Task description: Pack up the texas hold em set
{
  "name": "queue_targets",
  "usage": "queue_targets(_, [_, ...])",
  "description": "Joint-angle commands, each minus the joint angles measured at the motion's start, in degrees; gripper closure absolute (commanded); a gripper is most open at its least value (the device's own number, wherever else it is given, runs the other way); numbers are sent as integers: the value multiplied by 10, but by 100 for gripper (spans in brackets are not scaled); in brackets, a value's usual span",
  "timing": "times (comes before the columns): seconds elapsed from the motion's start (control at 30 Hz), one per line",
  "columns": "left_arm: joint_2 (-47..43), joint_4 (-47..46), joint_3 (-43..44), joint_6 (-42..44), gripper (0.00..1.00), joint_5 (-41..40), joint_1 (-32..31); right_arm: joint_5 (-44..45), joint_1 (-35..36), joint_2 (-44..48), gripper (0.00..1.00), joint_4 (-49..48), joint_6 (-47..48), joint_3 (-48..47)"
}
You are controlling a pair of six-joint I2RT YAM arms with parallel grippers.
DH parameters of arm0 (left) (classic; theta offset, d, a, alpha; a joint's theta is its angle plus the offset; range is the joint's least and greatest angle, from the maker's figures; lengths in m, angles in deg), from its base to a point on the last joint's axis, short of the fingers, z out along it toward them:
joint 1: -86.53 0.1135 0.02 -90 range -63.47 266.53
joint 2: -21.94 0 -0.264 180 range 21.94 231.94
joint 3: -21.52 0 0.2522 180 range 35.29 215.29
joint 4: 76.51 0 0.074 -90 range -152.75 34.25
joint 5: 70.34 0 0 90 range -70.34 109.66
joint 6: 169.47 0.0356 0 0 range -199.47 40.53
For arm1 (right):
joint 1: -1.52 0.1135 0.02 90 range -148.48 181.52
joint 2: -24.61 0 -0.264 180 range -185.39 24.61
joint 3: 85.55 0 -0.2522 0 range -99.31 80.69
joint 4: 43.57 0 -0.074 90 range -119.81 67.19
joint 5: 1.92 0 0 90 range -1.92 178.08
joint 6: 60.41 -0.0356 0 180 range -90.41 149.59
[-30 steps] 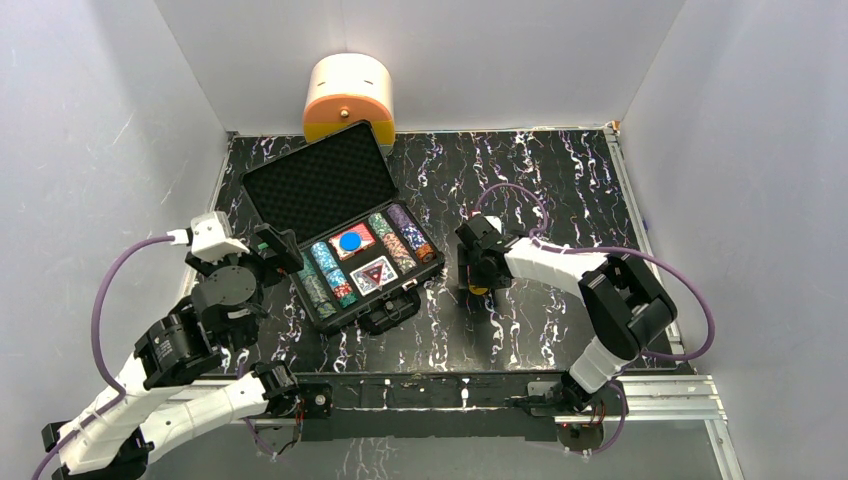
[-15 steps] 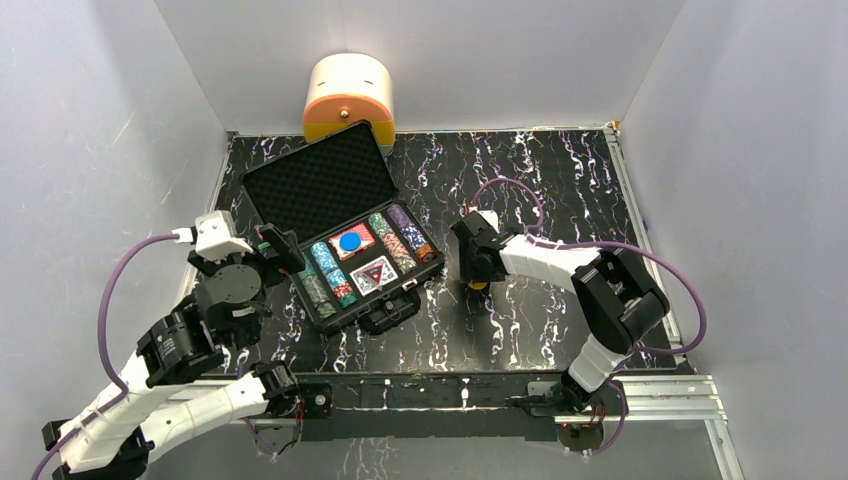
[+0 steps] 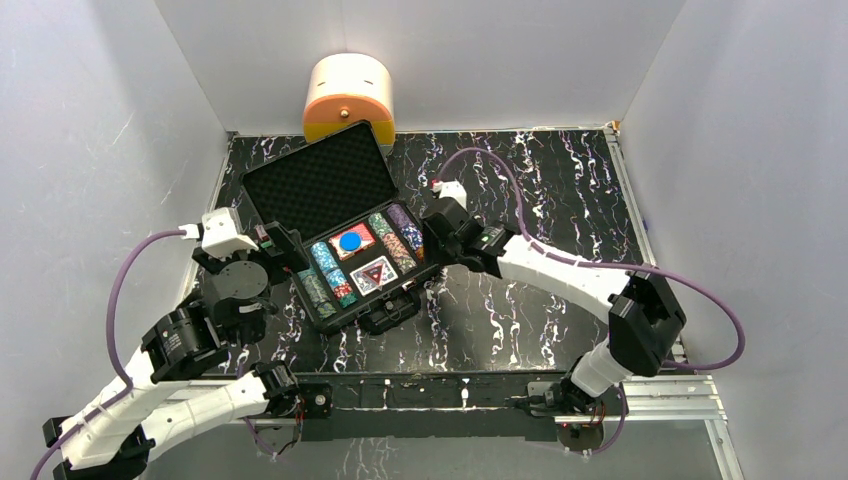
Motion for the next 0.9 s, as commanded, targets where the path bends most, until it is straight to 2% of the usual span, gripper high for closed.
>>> queue_targets(0.0, [4,-1,18,1,8,-8,-2,12,46,-19,50,-28,11,-54])
queue_targets(0.2, [0,1,17,1,7,-10,-2,6,105,-98,49,-41,33,-142])
queue_targets(0.37, [-8,3,12,-5,7,-11,-2,-6,127,-163,48,-43,48,-197])
queue_targets(0.63, [-4,2,13,-11,7,-12,-3,-17,128,-216,48,-30,48,-237])
queue_targets(0.87, [-11,5,11,-9,7,-18,-3,-46,128,-231,46,-32,53,-234])
